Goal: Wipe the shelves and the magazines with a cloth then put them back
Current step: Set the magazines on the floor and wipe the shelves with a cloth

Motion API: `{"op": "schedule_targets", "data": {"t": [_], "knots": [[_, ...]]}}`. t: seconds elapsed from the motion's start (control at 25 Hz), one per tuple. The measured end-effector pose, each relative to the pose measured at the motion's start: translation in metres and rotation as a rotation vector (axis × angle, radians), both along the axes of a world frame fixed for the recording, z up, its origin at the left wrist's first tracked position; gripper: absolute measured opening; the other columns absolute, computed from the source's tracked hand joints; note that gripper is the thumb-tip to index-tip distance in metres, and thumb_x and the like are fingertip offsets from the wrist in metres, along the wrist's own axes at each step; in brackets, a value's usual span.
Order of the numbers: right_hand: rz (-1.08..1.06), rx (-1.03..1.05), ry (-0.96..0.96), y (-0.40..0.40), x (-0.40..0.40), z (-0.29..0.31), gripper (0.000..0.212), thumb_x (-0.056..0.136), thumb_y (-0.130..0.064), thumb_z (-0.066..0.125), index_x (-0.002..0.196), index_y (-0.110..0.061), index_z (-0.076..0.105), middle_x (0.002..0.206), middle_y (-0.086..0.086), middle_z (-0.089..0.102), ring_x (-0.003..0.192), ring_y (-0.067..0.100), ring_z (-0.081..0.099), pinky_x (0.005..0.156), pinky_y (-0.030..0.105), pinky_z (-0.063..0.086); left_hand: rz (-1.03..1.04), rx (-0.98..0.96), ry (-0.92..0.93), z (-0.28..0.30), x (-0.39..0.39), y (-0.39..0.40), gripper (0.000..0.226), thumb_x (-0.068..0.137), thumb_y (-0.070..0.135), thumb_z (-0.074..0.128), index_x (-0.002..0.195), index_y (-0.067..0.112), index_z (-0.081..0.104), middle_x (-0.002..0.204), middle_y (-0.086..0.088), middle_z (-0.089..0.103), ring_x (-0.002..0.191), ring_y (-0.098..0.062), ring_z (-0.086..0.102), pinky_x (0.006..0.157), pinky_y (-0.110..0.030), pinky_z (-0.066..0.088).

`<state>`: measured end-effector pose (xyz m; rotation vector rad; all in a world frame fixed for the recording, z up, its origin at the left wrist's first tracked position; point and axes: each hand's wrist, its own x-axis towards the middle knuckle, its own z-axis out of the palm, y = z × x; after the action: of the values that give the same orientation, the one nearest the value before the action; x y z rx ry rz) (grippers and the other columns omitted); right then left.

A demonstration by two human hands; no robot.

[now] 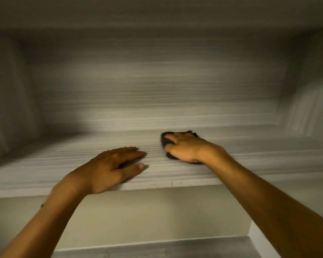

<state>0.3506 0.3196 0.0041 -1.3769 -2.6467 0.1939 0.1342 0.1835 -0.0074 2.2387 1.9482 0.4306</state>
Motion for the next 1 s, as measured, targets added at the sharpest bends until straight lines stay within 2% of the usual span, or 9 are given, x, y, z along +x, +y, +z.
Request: {"op": "schedule_targets", "data": {"t": [0.08, 0.16, 0.28, 0.36, 0.44, 0.64, 0.76, 0.88, 1.0], "knots": [[0.123, -0.212, 0.14, 0.0, -0.003, 0.007, 0.052, 0.093, -0.042, 0.043, 0.144, -0.043, 0.033, 0.15, -0.009, 0.032, 0.137, 0.019, 0.03, 0.115, 0.035, 0.021, -0.002, 0.022, -0.021, -0.002, -0.002, 0.001, 0.076, 0.067, 0.091, 0.02, 0.137, 0.062, 0.026, 0.152, 0.029, 0.019, 0.142, 0.002, 0.016, 0.118, -0.029, 0.011], [0.024, -0.268, 0.2, 0.025, 0.032, 0.012, 0.051, 0.088, -0.045, 0.048, 0.138, -0.048, 0.039, 0.143, -0.014, 0.035, 0.134, 0.016, 0.033, 0.114, 0.029, 0.021, -0.011, 0.036, -0.027, -0.002, 0.001, 0.0, 0.074, 0.072, 0.088, 0.021, 0.139, 0.058, 0.028, 0.153, 0.027, 0.019, 0.142, 0.002, 0.016, 0.117, -0.025, 0.009], [-0.383, -0.105, 0.103, 0.055, 0.083, 0.016, 0.046, 0.094, -0.045, 0.043, 0.139, -0.038, 0.042, 0.15, -0.002, 0.038, 0.133, 0.027, 0.038, 0.113, 0.035, 0.027, -0.032, 0.077, -0.022, -0.002, 0.001, -0.001, 0.069, 0.077, 0.077, 0.025, 0.142, 0.051, 0.03, 0.154, 0.024, 0.019, 0.142, 0.003, 0.014, 0.116, -0.021, 0.007], [-0.48, -0.051, -0.024, 0.061, 0.076, 0.017, 0.045, 0.095, -0.042, 0.042, 0.138, -0.029, 0.043, 0.147, 0.006, 0.041, 0.127, 0.033, 0.042, 0.108, 0.039, 0.032, -0.045, 0.082, -0.023, -0.001, 0.0, -0.001, 0.069, 0.078, 0.076, 0.024, 0.142, 0.05, 0.029, 0.154, 0.023, 0.018, 0.142, 0.002, 0.013, 0.118, -0.024, 0.007], [-0.405, -0.034, -0.029, 0.045, 0.041, 0.021, 0.047, 0.095, -0.044, 0.041, 0.139, -0.027, 0.04, 0.147, 0.007, 0.041, 0.127, 0.033, 0.042, 0.107, 0.04, 0.033, -0.051, 0.075, -0.017, 0.0, -0.001, 0.001, 0.068, 0.079, 0.074, 0.023, 0.143, 0.05, 0.028, 0.155, 0.023, 0.018, 0.143, 0.001, 0.013, 0.118, -0.026, 0.007], [-0.002, 0.106, 0.19, -0.067, -0.011, -0.003, 0.044, 0.097, -0.042, 0.039, 0.141, -0.037, 0.042, 0.147, -0.006, 0.042, 0.13, 0.019, 0.042, 0.105, 0.034, 0.035, -0.061, 0.114, -0.011, -0.003, -0.004, 0.005, 0.047, 0.095, 0.054, 0.031, 0.142, 0.048, 0.032, 0.154, 0.019, 0.023, 0.142, -0.001, 0.018, 0.112, -0.018, 0.007], [-0.082, 0.225, 0.282, -0.088, 0.043, -0.016, 0.045, 0.095, -0.051, 0.036, 0.137, -0.042, 0.045, 0.135, -0.008, 0.055, 0.112, 0.015, 0.054, 0.091, 0.033, 0.043, -0.055, 0.134, -0.004, -0.005, -0.004, 0.001, 0.046, 0.097, 0.051, 0.03, 0.143, 0.045, 0.034, 0.152, 0.021, 0.028, 0.14, -0.002, 0.023, 0.109, -0.017, 0.013], [-0.335, 0.392, 0.297, -0.081, 0.091, -0.023, 0.052, 0.087, -0.049, 0.028, 0.127, -0.034, 0.057, 0.111, 0.003, 0.067, 0.086, 0.016, 0.054, 0.072, 0.029, 0.041, -0.047, 0.2, -0.003, -0.005, -0.003, -0.003, 0.042, 0.098, 0.048, 0.033, 0.14, 0.042, 0.041, 0.145, 0.022, 0.039, 0.132, -0.004, 0.036, 0.104, -0.02, 0.027], [-0.408, 0.589, 0.262, -0.093, 0.065, -0.031, 0.047, 0.089, -0.039, 0.028, 0.106, -0.023, 0.068, 0.091, 0.004, 0.069, 0.075, 0.021, 0.057, 0.064, 0.028, 0.045, -0.026, 0.205, 0.017, -0.003, 0.0, -0.003, 0.042, 0.099, 0.049, 0.032, 0.14, 0.041, 0.04, 0.143, 0.021, 0.041, 0.13, -0.007, 0.037, 0.105, -0.026, 0.031]]}}
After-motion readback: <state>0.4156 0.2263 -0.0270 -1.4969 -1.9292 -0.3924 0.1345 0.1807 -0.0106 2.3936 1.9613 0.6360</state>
